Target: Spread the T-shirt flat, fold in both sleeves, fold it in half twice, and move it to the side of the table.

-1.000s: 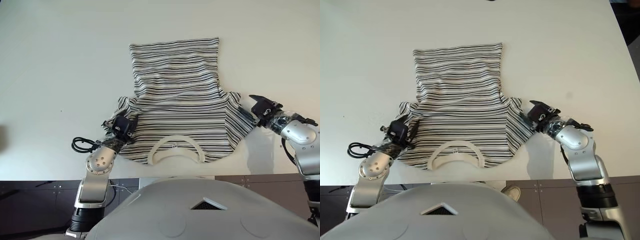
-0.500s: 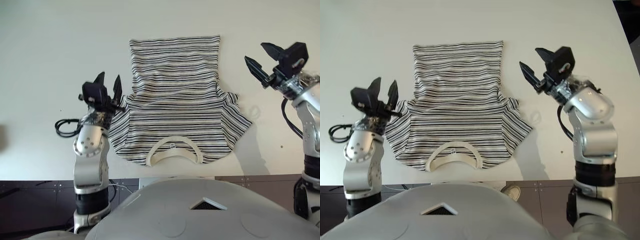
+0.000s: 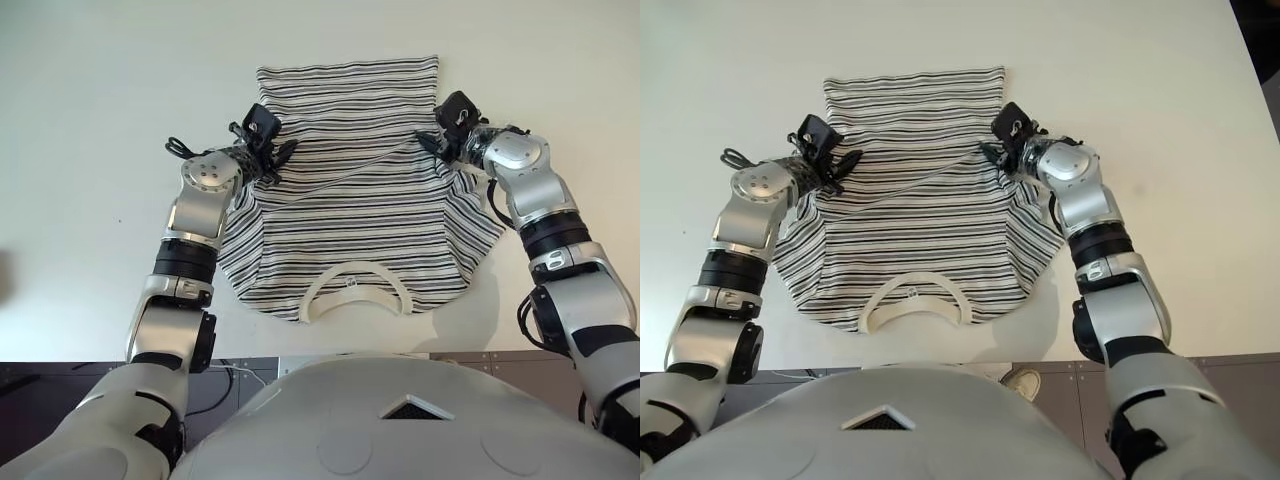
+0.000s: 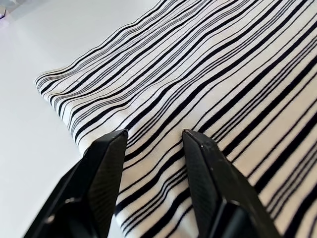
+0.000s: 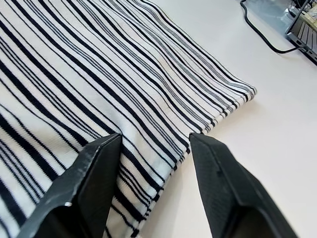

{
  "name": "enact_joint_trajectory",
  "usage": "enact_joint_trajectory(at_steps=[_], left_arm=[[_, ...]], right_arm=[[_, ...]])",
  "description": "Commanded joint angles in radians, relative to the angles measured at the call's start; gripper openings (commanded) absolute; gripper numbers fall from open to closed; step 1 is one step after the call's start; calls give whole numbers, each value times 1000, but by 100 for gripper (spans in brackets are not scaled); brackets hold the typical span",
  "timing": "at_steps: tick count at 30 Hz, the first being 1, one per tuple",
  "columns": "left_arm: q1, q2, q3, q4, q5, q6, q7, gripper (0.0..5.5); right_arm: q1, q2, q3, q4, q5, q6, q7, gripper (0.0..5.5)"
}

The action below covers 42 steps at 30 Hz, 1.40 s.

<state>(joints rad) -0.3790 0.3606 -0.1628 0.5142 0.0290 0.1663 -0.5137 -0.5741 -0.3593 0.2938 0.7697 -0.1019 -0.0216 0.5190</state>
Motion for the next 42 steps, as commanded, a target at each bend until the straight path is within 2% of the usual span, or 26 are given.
enact_joint_trajectory(at_steps=[1, 7, 10, 12, 15, 17, 20, 22, 24, 26, 29, 34, 36, 38, 42], left_arm=[[-15, -30, -2, 84, 21, -31, 28, 203], [-51, -43, 29, 102, 12, -107, 64, 203], [-15, -39, 94, -53, -36, -104, 91, 203], [22, -25, 148, -178, -61, -75, 116, 203], [109, 28, 239, -328, -77, -27, 146, 203], [179, 54, 305, -399, -94, -14, 158, 203], [366, 158, 304, -511, 24, -137, 152, 203], [501, 284, 330, -546, 109, -247, 110, 203], [611, 431, 354, -486, 206, -416, 84, 203], [675, 561, 323, -414, 306, -603, 72, 203], [689, 653, 261, -348, 385, -774, 60, 203], [777, 634, 181, -318, 525, -848, 129, 203], [803, 652, 133, -313, 527, -887, 100, 203], [780, 676, 111, -288, 535, -920, 102, 203], [739, 650, 61, -289, 545, -916, 101, 203]], right_arm=[[-9, 11, 0, 101, -43, 15, -21, 249], [1, -3, -22, 23, -40, 1, -27, 249], [126, -51, -140, -326, 77, 15, 1, 249], [272, -104, -156, -551, 109, 54, 61, 249], [430, -167, -138, -669, 40, 42, 55, 249], [511, -146, -146, -734, 22, 65, 5, 249], [593, -55, -180, -841, 46, 95, -101, 249], [617, 10, -210, -879, 38, 106, -196, 249], [646, 77, -209, -906, 17, 113, -281, 249], [689, 126, -193, -936, -2, 115, -340, 249], [709, 154, -191, -934, -31, 102, -391, 249], [665, 140, -238, -934, -13, 101, -392, 249], [671, 123, -257, -922, -17, 91, -391, 249], [672, 117, -272, -917, -18, 85, -395, 249], [639, 129, -270, -892, -25, 80, -409, 249]])
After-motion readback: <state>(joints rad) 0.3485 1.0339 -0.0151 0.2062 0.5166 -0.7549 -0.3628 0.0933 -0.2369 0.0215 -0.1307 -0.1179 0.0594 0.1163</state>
